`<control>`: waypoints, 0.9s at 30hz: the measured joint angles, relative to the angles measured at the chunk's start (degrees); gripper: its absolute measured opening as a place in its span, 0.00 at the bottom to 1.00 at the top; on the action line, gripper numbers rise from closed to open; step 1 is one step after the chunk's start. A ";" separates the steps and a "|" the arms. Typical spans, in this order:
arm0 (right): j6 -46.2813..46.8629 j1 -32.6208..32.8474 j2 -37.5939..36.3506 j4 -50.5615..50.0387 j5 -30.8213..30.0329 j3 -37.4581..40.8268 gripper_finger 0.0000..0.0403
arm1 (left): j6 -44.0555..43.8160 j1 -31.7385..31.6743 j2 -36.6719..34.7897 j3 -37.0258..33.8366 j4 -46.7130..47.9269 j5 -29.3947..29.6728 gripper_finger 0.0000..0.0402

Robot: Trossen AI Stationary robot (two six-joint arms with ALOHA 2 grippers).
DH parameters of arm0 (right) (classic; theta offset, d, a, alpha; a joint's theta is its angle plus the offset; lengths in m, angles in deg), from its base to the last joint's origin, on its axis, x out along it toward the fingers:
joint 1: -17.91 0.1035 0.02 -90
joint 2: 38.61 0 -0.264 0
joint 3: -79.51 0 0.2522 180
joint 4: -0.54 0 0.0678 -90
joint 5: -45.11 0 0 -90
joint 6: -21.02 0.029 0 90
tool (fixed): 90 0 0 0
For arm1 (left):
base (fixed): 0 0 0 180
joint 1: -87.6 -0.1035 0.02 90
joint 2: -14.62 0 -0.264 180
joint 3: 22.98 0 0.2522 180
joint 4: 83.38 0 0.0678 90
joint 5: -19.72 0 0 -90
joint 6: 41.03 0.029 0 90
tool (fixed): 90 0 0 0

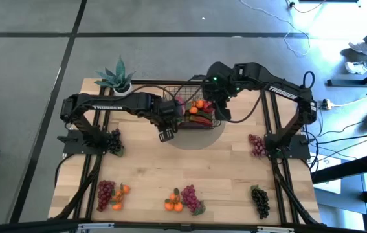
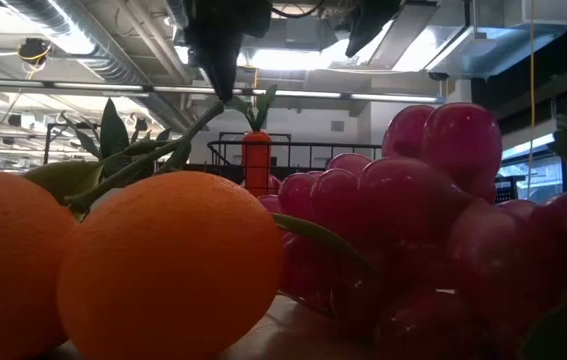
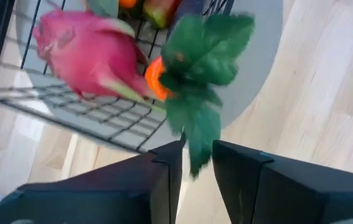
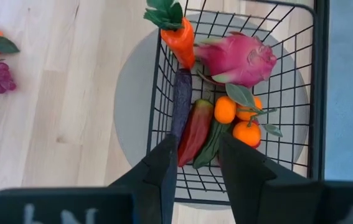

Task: Build produce basket
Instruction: Put the top right purple grapes into the black wire basket

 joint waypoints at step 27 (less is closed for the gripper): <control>12.34 4.31 -12.40 -12.43 0.45 1.88 0.26 | -8.66 3.58 -17.04 -0.01 3.39 10.93 0.19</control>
